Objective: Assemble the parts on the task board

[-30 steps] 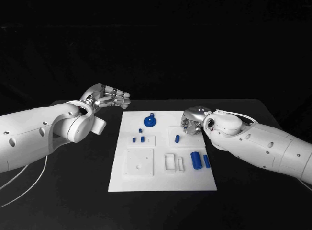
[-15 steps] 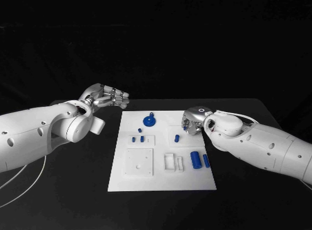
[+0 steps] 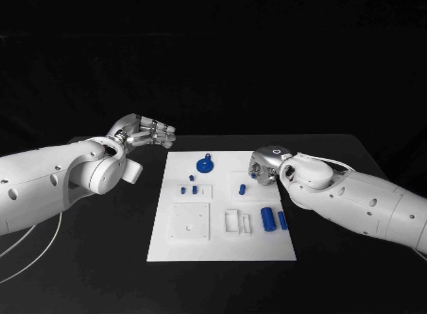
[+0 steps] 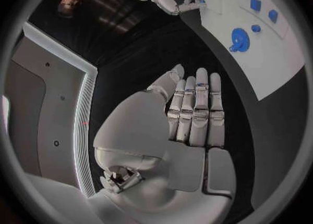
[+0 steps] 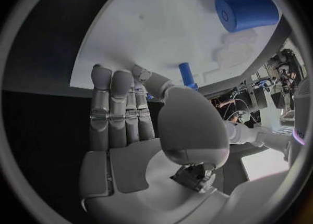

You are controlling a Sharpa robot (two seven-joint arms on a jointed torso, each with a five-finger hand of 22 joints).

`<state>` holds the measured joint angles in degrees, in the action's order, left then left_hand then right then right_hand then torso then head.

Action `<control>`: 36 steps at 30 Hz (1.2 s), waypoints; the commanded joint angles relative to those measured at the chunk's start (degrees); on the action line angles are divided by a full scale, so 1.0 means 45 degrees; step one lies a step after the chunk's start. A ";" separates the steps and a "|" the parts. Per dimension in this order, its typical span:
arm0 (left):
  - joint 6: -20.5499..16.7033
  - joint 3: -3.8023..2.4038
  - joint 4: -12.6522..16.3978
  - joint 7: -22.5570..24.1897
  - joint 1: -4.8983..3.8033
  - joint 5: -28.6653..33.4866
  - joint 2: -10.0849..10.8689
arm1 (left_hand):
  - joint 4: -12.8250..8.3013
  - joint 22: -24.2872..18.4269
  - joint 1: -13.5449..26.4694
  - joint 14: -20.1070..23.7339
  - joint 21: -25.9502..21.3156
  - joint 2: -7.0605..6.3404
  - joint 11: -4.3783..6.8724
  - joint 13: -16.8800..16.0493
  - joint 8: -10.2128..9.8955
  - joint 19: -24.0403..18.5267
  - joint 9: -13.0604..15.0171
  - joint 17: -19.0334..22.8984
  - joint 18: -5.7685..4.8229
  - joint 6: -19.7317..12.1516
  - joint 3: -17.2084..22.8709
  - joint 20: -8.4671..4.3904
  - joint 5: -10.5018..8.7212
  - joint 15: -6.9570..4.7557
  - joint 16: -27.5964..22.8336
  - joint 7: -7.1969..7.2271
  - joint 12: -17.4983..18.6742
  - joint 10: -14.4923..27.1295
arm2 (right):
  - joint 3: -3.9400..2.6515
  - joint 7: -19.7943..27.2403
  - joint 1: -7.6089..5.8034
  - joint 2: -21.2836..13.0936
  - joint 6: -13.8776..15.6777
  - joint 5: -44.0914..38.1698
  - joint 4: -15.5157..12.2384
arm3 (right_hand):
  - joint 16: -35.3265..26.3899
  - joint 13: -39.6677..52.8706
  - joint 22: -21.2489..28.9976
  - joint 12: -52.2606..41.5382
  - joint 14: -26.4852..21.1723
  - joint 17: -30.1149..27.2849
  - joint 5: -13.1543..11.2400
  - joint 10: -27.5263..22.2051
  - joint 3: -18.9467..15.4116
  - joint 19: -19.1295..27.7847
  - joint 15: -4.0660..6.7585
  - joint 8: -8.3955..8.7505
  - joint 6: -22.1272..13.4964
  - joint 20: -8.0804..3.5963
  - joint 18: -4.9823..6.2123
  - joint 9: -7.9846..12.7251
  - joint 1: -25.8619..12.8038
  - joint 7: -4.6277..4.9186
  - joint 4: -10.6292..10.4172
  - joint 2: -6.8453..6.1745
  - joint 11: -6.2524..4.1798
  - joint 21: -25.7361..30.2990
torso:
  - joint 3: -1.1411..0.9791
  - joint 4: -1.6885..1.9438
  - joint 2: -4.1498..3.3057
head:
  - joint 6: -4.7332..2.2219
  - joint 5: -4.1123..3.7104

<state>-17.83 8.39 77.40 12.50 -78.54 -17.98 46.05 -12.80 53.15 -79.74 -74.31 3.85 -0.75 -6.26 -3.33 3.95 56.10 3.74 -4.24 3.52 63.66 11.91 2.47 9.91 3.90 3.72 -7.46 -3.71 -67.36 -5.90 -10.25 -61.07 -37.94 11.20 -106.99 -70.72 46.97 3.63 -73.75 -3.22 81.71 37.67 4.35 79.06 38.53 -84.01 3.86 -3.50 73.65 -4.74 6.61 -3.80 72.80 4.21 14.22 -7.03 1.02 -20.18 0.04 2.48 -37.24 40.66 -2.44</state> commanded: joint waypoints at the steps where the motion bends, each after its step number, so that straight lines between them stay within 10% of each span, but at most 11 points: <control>1: 0.0085 -0.0014 -0.0001 0.0115 -0.0020 0.0095 0.0009 | 0.0070 -0.0002 0.0026 0.0004 0.0032 -0.0028 0.0007 0.0011 -0.0046 0.0050 -0.0008 -0.0008 -0.0112 -0.0060 -0.0013 0.0013 0.0043 -0.0044 -0.0033 -0.0008 0.0062 0.0099 | -0.0016 -0.0199 0.0012 -0.0113 0.0319 -0.0243 -0.0106 | -0.0063 0.0003 -0.0047 -0.0057 0.0051 0.0019 -0.0036 0.0073 0.0091 -0.0402 0.0028 -0.0039 0.0068 -0.0114 0.0010 -0.0073 -0.0064 -0.0003 -0.0005 0.0058 0.0004 -0.0079 | 0.0005 -0.0012 0.0005 | -0.0034 0.0001; 30: 0.0128 -0.0016 -0.0126 0.0059 -0.0020 0.0178 0.0042 | 0.0054 -0.0042 0.0029 0.0030 0.0016 -0.0056 -0.0020 0.0010 -0.0048 0.0051 -0.0009 -0.0004 -0.0104 -0.0097 -0.0027 0.0027 0.0043 -0.0028 -0.0032 -0.0015 0.0061 0.0190 | -0.0158 -0.0162 0.0007 -0.0293 -0.0017 0.0726 -0.0408 | -0.0146 0.0000 -0.0438 -0.0053 0.0042 0.0085 0.0395 0.0033 0.0022 -0.0379 0.0029 -0.0041 0.0060 -0.0111 0.0047 -0.0070 -0.0122 -0.0002 -0.0094 -0.0004 0.0009 -0.0193 | -0.0015 0.0014 0.0004 | 0.0019 -0.0022; 36: 0.0146 -0.0016 -0.0162 0.0056 -0.0020 0.0185 0.0039 | 0.0054 -0.0067 0.0034 0.0040 0.0015 -0.0060 -0.0029 0.0011 -0.0045 0.0053 -0.0008 -0.0003 -0.0101 -0.0098 -0.0030 0.0032 0.0047 -0.0022 -0.0034 -0.0016 0.0062 0.0216 | -0.0382 -0.0232 0.0008 -0.0488 0.0128 0.0825 -0.0859 | -0.0147 -0.0001 -0.0476 -0.0052 0.0056 0.0089 0.0417 0.0046 0.0027 -0.0397 0.0031 -0.0042 0.0085 -0.0115 0.0054 -0.0072 -0.0137 -0.0009 -0.0084 -0.0014 0.0004 -0.0222 | 0.0001 0.0019 0.0002 | 0.0028 -0.0006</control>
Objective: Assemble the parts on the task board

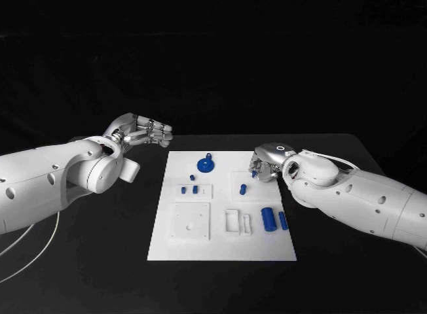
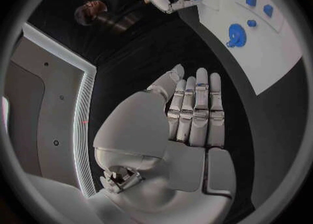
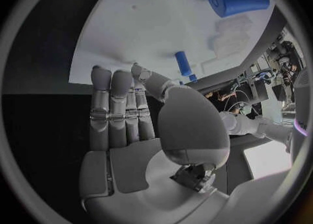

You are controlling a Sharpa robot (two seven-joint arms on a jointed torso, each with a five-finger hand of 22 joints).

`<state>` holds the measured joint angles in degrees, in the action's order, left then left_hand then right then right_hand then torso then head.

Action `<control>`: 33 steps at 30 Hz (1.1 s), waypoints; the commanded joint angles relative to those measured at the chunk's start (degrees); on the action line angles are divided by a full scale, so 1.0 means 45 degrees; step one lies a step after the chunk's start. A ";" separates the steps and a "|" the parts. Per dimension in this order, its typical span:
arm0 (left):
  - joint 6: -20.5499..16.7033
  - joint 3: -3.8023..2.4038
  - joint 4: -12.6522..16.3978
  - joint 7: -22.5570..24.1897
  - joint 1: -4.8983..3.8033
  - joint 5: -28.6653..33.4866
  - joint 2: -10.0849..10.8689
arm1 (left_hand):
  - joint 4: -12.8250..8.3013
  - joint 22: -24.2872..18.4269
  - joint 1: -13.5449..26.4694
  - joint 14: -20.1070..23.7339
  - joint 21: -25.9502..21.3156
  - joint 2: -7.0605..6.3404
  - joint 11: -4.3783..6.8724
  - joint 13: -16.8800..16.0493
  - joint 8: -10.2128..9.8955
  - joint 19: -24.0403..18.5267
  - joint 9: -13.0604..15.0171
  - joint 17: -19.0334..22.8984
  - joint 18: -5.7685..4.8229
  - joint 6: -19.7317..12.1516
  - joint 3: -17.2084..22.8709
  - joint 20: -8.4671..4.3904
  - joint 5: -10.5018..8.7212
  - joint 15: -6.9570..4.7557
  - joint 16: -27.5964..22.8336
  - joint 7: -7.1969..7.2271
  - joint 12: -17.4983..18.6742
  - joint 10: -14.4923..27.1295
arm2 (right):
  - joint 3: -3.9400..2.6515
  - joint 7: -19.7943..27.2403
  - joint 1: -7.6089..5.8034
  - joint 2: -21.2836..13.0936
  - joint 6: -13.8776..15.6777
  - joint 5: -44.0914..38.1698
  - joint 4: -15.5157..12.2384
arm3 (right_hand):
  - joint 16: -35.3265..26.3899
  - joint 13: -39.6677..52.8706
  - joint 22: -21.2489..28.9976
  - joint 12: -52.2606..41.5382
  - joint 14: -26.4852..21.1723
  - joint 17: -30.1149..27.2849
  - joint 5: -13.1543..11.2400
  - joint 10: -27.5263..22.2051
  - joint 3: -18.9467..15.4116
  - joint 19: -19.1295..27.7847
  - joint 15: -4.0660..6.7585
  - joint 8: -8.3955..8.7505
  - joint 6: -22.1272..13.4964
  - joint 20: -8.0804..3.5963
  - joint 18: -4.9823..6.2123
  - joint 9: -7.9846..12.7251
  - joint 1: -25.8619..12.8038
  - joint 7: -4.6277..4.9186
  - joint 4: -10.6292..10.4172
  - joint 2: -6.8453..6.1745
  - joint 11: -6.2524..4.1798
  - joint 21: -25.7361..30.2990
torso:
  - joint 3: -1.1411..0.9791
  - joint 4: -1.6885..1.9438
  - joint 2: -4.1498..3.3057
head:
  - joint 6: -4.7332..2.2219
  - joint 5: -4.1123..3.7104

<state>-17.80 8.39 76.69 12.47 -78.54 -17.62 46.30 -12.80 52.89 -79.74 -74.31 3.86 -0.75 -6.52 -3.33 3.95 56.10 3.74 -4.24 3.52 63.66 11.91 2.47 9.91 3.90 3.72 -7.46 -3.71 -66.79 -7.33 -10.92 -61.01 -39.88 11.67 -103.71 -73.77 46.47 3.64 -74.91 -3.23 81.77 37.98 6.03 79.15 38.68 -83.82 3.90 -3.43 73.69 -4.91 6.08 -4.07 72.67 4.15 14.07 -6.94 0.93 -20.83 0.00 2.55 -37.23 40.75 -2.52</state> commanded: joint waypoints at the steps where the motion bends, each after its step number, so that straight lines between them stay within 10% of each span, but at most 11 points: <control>1: 0.0140 -0.0015 -0.0014 0.0064 -0.0020 0.0106 -0.0015 | 0.0054 -0.0009 0.0034 0.0040 0.0015 -0.0060 0.0028 0.0011 -0.0045 0.0053 -0.0008 -0.0002 -0.0101 -0.0098 -0.0030 0.0032 0.0047 -0.0022 -0.0034 -0.0016 0.0062 0.0090 | -0.0145 -0.0096 -0.0007 -0.0110 0.0046 0.0134 -0.0299 | -0.0039 -0.0003 -0.0241 -0.0049 0.0049 0.0023 0.0050 0.0038 -0.0005 -0.0447 0.0027 -0.0053 0.0086 -0.0081 0.0179 -0.0011 -0.0110 0.0001 -0.0043 -0.0039 0.0022 -0.0084 | 0.0012 0.0000 0.0001 | 0.0007 0.0019; 8: 0.0119 -0.0016 -0.0125 0.0074 -0.0020 0.0169 -0.0038 | 0.0036 -0.0035 0.0016 0.0049 0.0018 -0.0062 0.0022 0.0011 -0.0046 0.0051 -0.0009 -0.0001 -0.0096 -0.0090 -0.0027 0.0036 0.0057 -0.0020 -0.0033 -0.0017 0.0062 0.0111 | -0.0691 -0.0164 -0.0006 -0.0362 0.0196 0.0298 -0.0959 | -0.0045 -0.0002 -0.0286 -0.0050 0.0058 0.0029 0.0086 0.0051 -0.0029 -0.0458 0.0032 -0.0053 0.0101 -0.0083 0.0190 -0.0011 -0.0117 -0.0003 -0.0039 -0.0043 0.0016 -0.0106 | 0.0022 -0.0021 0.0012 | -0.0008 0.0097; 15: 0.0090 -0.0016 -0.0179 0.0073 -0.0021 0.0222 -0.0075 | 0.0036 -0.0035 0.0016 0.0049 0.0018 -0.0062 0.0022 0.0011 -0.0046 0.0051 -0.0009 -0.0001 -0.0096 -0.0090 -0.0027 0.0036 0.0057 -0.0020 -0.0033 -0.0017 0.0062 0.0111 | -0.0894 -0.0183 -0.0006 -0.0416 0.0111 0.0460 -0.1718 | -0.0043 -0.0005 -0.0314 -0.0048 0.0066 0.0037 0.0108 0.0052 -0.0033 -0.0469 0.0035 -0.0052 0.0110 -0.0086 0.0203 -0.0011 -0.0113 -0.0006 -0.0033 -0.0042 0.0015 -0.0137 | 0.0018 -0.0011 0.0027 | -0.0016 0.0296; 25: 0.0052 -0.0015 -0.0161 0.0072 -0.0020 0.0290 -0.0249 | 0.0027 -0.0035 0.0008 0.0057 0.0022 -0.0053 0.0021 0.0011 -0.0046 0.0049 -0.0009 0.0001 -0.0094 -0.0088 -0.0029 0.0037 0.0059 -0.0018 -0.0034 -0.0018 0.0061 0.0113 | -0.0885 -0.0141 0.0001 0.0124 -0.0073 0.0356 -0.2582 | -0.0065 -0.0005 -0.0335 -0.0049 0.0064 0.0031 0.0178 0.0039 -0.0070 -0.0469 0.0031 -0.0052 0.0089 -0.0079 0.0224 -0.0008 -0.0118 0.0002 -0.0034 -0.0021 0.0021 -0.0084 | 0.0033 0.0008 0.0026 | 0.0037 0.0932; 33: 0.0040 -0.0012 -0.0175 0.0061 -0.0020 0.0305 -0.0410 | 0.0022 -0.0034 0.0005 0.0061 0.0024 -0.0049 0.0020 0.0011 -0.0046 0.0048 -0.0008 0.0003 -0.0093 -0.0087 -0.0030 0.0038 0.0061 -0.0017 -0.0035 -0.0019 0.0061 0.0114 | -0.0525 -0.0092 0.0077 0.0758 -0.0221 0.0092 -0.2841 | -0.0080 -0.0006 -0.0350 -0.0049 0.0063 0.0026 0.0227 0.0028 -0.0110 -0.0479 0.0032 -0.0050 0.0075 -0.0077 0.0236 -0.0008 -0.0128 0.0006 -0.0021 0.0010 0.0024 -0.0065 | 0.0050 0.0038 0.0037 | 0.0157 0.1463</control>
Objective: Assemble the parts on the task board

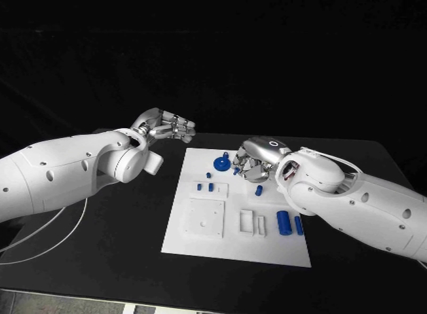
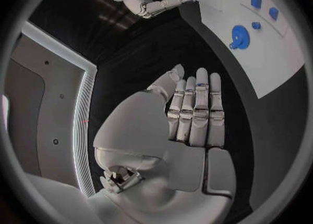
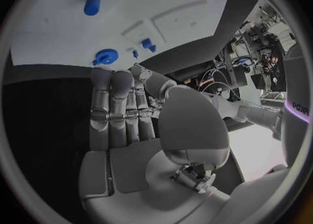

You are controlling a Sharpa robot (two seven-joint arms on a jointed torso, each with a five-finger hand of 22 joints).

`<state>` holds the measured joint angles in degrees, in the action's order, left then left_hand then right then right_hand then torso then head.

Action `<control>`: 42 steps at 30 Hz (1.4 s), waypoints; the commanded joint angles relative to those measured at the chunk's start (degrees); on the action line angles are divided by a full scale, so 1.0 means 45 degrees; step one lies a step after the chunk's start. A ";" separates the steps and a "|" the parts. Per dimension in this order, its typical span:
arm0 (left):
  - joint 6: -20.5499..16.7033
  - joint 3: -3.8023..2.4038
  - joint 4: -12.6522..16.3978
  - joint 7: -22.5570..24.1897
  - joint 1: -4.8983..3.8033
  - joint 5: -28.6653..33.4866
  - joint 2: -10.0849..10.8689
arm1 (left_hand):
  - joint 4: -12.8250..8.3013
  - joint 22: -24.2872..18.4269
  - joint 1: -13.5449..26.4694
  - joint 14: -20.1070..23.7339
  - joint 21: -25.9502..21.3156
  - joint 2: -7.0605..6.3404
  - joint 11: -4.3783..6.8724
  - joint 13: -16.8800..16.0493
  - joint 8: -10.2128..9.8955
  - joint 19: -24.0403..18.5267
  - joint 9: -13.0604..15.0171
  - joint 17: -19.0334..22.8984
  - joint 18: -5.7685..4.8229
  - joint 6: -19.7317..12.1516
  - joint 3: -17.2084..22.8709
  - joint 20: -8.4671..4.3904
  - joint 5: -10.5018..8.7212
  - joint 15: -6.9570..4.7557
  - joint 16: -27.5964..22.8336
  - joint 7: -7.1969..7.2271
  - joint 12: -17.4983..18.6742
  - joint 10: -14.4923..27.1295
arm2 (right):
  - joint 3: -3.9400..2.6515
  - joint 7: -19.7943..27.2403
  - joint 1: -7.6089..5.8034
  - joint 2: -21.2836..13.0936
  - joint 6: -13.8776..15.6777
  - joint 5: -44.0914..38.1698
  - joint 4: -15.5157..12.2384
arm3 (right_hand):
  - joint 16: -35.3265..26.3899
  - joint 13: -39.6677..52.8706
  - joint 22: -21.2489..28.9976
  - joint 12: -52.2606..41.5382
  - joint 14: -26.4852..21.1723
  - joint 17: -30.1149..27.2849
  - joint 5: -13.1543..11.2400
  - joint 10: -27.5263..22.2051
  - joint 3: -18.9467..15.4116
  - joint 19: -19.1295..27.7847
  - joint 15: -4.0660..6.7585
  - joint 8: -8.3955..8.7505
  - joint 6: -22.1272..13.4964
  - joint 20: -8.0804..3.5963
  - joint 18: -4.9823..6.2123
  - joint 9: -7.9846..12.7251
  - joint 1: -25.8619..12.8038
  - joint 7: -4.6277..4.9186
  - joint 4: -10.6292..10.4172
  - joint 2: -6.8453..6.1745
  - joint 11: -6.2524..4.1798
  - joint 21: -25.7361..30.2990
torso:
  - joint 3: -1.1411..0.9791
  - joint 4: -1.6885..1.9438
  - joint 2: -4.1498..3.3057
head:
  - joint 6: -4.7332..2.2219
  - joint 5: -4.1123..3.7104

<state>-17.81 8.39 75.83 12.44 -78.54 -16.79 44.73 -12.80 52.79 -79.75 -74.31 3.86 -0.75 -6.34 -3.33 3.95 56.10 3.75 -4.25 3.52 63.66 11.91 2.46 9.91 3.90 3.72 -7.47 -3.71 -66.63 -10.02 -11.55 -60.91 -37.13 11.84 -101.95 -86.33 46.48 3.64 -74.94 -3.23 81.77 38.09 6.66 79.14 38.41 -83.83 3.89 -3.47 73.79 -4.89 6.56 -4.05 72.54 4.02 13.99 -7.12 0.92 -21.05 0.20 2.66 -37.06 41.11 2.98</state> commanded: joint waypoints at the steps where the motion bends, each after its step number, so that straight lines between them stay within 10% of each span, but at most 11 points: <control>1: 0.0037 -0.0012 0.0020 0.0066 -0.0020 0.0123 -0.0080 | 0.0022 -0.0011 0.0005 0.0061 0.0024 -0.0048 -0.0018 0.0010 -0.0046 0.0049 -0.0009 0.0003 -0.0094 -0.0087 -0.0030 0.0038 0.0061 -0.0017 -0.0035 -0.0018 0.0061 0.0078 | 0.0136 0.0056 0.0087 0.0230 -0.0266 -0.0346 -0.0055 | -0.0088 -0.0005 -0.0351 -0.0049 0.0064 -0.0004 0.0105 0.0031 -0.0061 -0.0483 0.0032 -0.0044 0.0053 -0.0080 0.0132 -0.0014 -0.0102 0.0032 0.0006 0.0060 0.0025 -0.0033 | 0.0001 0.0017 -0.0009 | 0.0094 0.0296; 18: 0.0011 -0.0010 0.0107 0.0063 -0.0019 0.0135 -0.0298 | 0.0032 -0.0024 0.0023 0.0074 0.0020 -0.0035 -0.0019 0.0010 -0.0046 0.0045 -0.0009 0.0005 -0.0091 -0.0081 -0.0042 0.0046 0.0056 -0.0010 -0.0035 -0.0016 0.0059 0.0081 | 0.1069 0.0155 0.0532 0.0997 -0.0526 -0.0920 -0.0036 | -0.0101 -0.0007 -0.0362 -0.0047 0.0069 -0.0016 0.0196 0.0022 -0.0091 -0.0494 0.0035 -0.0042 0.0042 -0.0080 0.0148 -0.0015 -0.0137 0.0036 0.0065 0.0089 0.0031 0.0007 | -0.0025 -0.0012 -0.0028 | 0.0312 0.0611; 42: 0.0095 -0.0008 0.0200 0.0031 -0.0018 0.0136 -0.0259 | 0.0053 -0.0097 0.0042 0.0104 0.0014 -0.0029 -0.0024 0.0010 -0.0044 0.0045 -0.0008 0.0007 -0.0086 -0.0079 -0.0053 0.0061 0.0049 0.0002 -0.0035 -0.0012 0.0060 0.0100 | 0.1271 0.0014 0.1019 0.1289 -0.0686 -0.1716 0.0120 | -0.0097 -0.0005 -0.0390 -0.0050 0.0064 -0.0009 0.0238 0.0030 -0.0115 -0.0511 0.0031 -0.0044 0.0047 -0.0073 0.0162 -0.0016 -0.0175 0.0034 0.0167 0.0127 0.0030 -0.0056 | -0.0030 -0.0018 -0.0020 | 0.0484 0.0621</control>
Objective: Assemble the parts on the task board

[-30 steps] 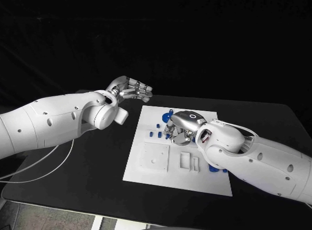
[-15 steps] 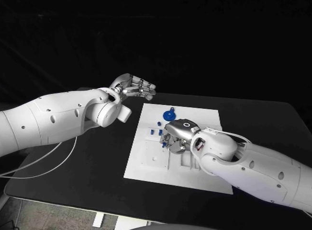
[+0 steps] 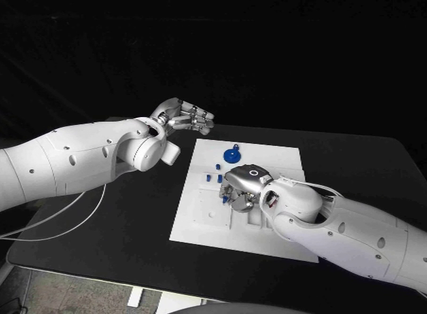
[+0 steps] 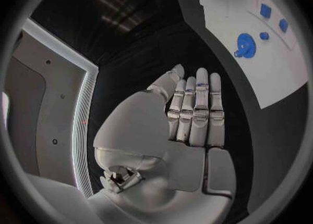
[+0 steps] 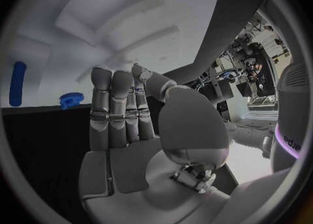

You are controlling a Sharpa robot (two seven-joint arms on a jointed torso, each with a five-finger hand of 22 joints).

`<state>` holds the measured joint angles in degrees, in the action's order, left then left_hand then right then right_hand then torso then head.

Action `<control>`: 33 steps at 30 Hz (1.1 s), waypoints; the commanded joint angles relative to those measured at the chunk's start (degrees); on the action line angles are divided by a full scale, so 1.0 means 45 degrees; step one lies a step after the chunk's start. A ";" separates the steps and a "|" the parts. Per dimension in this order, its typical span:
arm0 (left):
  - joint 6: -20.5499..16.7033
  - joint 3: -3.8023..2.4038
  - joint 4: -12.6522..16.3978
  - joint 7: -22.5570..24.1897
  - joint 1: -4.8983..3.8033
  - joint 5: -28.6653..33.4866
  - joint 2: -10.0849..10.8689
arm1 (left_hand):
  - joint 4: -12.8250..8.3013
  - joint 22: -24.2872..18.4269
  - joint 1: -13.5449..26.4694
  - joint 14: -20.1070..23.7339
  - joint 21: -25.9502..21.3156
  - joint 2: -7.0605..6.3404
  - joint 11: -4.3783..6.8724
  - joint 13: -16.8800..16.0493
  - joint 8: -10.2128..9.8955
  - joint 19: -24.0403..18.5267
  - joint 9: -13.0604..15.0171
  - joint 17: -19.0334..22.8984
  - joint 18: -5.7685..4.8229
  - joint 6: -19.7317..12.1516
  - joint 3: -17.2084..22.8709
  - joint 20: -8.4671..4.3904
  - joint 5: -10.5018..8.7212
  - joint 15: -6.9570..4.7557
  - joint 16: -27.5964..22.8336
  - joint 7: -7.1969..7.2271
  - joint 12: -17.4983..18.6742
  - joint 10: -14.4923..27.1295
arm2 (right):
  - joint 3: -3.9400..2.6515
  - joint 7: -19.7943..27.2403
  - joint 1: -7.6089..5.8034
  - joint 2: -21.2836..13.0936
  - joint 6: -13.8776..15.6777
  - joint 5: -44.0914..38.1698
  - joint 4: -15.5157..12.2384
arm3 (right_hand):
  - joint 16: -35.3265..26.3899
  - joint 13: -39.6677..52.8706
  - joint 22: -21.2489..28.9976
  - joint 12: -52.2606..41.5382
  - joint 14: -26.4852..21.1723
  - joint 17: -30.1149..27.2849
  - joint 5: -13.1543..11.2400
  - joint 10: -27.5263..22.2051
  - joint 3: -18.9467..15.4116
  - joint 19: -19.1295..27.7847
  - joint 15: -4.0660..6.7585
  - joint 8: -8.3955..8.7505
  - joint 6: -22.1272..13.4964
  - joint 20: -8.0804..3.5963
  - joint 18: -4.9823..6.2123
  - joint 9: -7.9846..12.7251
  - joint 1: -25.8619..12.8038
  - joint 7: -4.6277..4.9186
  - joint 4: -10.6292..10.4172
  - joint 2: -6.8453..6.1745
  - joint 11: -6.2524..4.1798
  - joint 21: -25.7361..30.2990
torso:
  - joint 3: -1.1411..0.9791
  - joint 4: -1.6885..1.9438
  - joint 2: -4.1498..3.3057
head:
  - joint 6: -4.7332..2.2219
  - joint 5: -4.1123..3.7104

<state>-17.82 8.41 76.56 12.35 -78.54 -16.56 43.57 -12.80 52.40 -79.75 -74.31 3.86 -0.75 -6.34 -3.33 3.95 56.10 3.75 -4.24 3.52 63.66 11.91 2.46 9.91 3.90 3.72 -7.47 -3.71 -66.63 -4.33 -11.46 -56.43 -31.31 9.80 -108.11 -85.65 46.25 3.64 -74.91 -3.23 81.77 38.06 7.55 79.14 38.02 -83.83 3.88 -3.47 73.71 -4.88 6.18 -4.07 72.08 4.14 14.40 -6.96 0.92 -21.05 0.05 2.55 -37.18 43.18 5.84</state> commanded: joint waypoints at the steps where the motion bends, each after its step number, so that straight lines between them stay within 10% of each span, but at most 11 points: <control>1: 0.0101 -0.0013 0.0038 0.0047 -0.0018 0.0085 0.0003 | 0.0053 -0.0011 0.0043 0.0104 0.0014 -0.0029 -0.0025 0.0010 -0.0044 0.0045 -0.0008 0.0007 -0.0085 -0.0079 -0.0053 0.0061 0.0049 0.0002 -0.0035 -0.0012 0.0060 0.0100 | 0.0008 -0.0010 0.0025 -0.0010 -0.0243 -0.0354 -0.0036 | -0.0046 -0.0005 -0.0395 -0.0050 0.0064 -0.0003 0.0040 0.0030 -0.0027 -0.0511 0.0033 -0.0043 0.0065 -0.0075 0.0246 -0.0011 -0.0073 0.0007 0.0077 0.0092 0.0030 -0.0056 | -0.0002 0.0016 0.0010 | 0.0020 -0.0026; 33: 0.0221 -0.0013 0.0070 -0.0001 -0.0018 0.0085 0.0083 | 0.0097 -0.0204 0.0066 0.0131 0.0015 -0.0043 -0.0034 0.0010 -0.0044 0.0071 -0.0008 0.0006 -0.0081 -0.0097 -0.0068 0.0076 0.0033 0.0016 -0.0037 -0.0014 0.0061 0.0132 | 0.0205 -0.0046 0.0190 0.0269 -0.0220 -0.1364 0.0326 | -0.0037 -0.0005 -0.0410 -0.0050 0.0064 0.0010 0.0034 0.0036 -0.0031 -0.0512 0.0033 -0.0045 0.0072 -0.0076 0.0240 -0.0012 -0.0092 0.0004 0.0126 0.0110 0.0028 -0.0106 | 0.0004 0.0020 0.0010 | 0.0072 -0.0017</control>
<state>-17.63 8.41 76.70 12.15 -78.54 -16.54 43.99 -12.57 51.58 -79.75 -74.10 3.86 -0.75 -6.55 -3.33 3.95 56.30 3.74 -4.25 3.52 63.66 11.68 2.67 9.91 4.11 3.72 -7.47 -3.71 -66.42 -3.55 -11.53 -55.75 -30.19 9.46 -111.78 -84.32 46.25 3.64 -74.91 -3.23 81.77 38.05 7.54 79.14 37.79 -83.83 3.88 -3.48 73.49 -4.87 6.07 -4.03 71.83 4.13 14.64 -6.71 0.92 -21.34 0.09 2.61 -37.16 43.50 5.73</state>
